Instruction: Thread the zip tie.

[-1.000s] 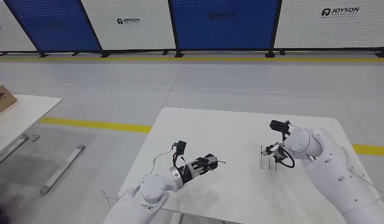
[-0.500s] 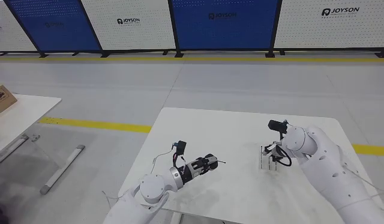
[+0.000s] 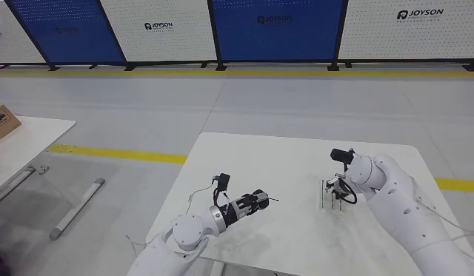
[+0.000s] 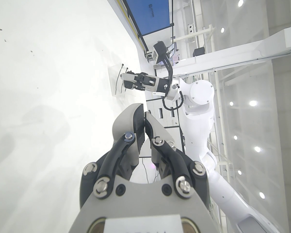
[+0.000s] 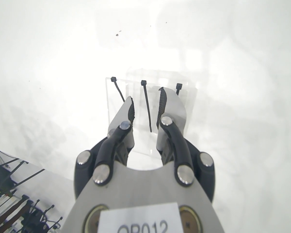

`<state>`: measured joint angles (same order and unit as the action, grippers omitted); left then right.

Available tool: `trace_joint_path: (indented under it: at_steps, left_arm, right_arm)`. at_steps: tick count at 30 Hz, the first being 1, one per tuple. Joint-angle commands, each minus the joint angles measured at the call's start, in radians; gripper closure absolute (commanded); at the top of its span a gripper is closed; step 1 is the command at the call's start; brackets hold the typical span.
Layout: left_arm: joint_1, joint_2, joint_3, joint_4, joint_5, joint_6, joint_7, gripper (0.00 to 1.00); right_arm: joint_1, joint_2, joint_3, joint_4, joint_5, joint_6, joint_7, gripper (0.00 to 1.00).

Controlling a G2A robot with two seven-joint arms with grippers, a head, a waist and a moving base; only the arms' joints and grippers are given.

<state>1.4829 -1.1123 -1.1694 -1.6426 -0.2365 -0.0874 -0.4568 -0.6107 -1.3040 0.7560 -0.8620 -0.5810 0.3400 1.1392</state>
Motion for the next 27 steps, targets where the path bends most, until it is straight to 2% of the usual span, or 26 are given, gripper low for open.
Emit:
trace_joint_path:
  at_steps: [1,6,13,17,21,23,27]
  left_arm:
    - [0.000,0.000,0.000,0.000,0.000,0.000,0.000,1.00]
    - [0.000,0.000,0.000,0.000,0.000,0.000,0.000,1.00]
    - [0.000,0.000,0.000,0.000,0.000,0.000,0.000,1.00]
    - [0.000,0.000,0.000,0.000,0.000,0.000,0.000,1.00]
    - [0.000,0.000,0.000,0.000,0.000,0.000,0.000,1.00]
    - [0.000,0.000,0.000,0.000,0.000,0.000,0.000,1.00]
    - [0.000,0.000,0.000,0.000,0.000,0.000,0.000,1.00]
  right_arm:
    - [0.004,-0.005,-0.005,0.007,-0.002,0.000,0.011,0.75]
    - [0.017,-0.017,-0.014,0.034,-0.005,0.000,0.020,0.71]
    - [0.031,-0.032,-0.020,0.066,-0.011,0.000,0.017,0.78]
    - [0.035,-0.039,-0.022,0.082,-0.017,0.000,0.019,0.78]
    - [0.043,-0.048,-0.026,0.104,-0.024,0.000,0.026,0.84]
    - [0.047,-0.053,-0.028,0.113,-0.026,0.000,0.027,0.80]
    - [0.054,-0.063,-0.031,0.135,-0.031,0.000,0.028,0.86]
